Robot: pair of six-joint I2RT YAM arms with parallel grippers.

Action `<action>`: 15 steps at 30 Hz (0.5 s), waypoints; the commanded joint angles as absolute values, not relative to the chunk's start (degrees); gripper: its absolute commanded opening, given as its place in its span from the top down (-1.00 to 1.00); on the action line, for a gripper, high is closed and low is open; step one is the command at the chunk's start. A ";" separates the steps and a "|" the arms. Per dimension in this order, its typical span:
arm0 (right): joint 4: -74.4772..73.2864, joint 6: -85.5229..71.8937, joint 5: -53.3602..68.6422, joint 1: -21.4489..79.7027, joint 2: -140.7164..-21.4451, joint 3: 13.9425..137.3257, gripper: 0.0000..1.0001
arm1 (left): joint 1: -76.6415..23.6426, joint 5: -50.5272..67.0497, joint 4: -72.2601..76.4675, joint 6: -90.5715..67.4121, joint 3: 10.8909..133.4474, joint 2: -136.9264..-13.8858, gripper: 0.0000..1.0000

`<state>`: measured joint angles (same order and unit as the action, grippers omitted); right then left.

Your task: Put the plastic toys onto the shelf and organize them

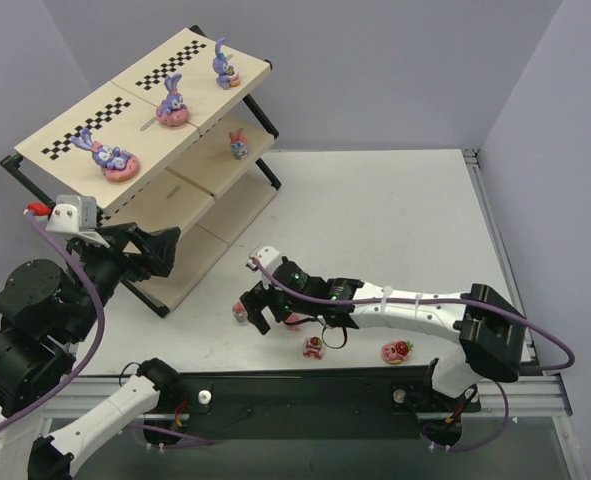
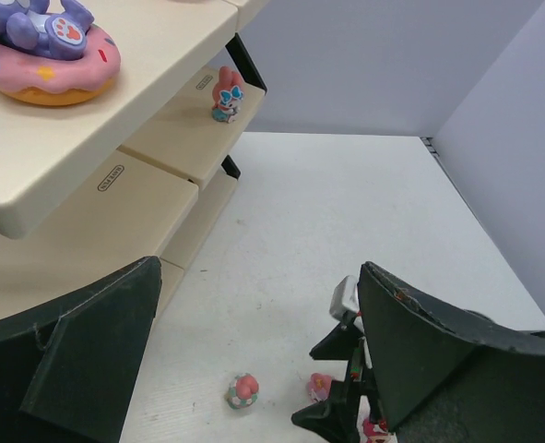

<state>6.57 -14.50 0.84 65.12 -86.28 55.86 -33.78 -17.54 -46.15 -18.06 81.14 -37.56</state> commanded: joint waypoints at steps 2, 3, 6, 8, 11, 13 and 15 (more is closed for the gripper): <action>14.23 -14.77 3.69 67.93 -92.19 56.68 -0.86 | -33.84 -17.14 -45.44 -19.43 83.50 -37.79 -0.94; 14.85 -14.33 4.13 68.20 -94.37 57.91 -0.87 | -33.84 -17.14 -45.53 -19.34 83.50 -37.71 -0.94; 15.81 -14.15 3.69 68.55 -98.52 59.85 -0.87 | -33.84 -16.88 -45.70 -18.81 83.32 -37.97 -0.94; 16.87 -14.50 2.20 68.55 -100.62 60.12 -0.87 | -33.84 -16.61 -45.79 -18.28 83.23 -37.97 -0.94; 17.93 -14.59 0.62 68.47 -102.56 60.73 -0.86 | -33.84 -16.52 -45.88 -17.49 83.41 -37.88 -0.94; 18.54 -14.33 0.70 68.03 -103.44 61.34 -0.86 | -33.84 -16.52 -46.14 -16.79 83.67 -37.88 -0.94; 19.16 -13.89 1.05 67.68 -104.76 62.05 -0.85 | -33.84 -16.52 -46.40 -16.26 84.02 -37.88 -0.94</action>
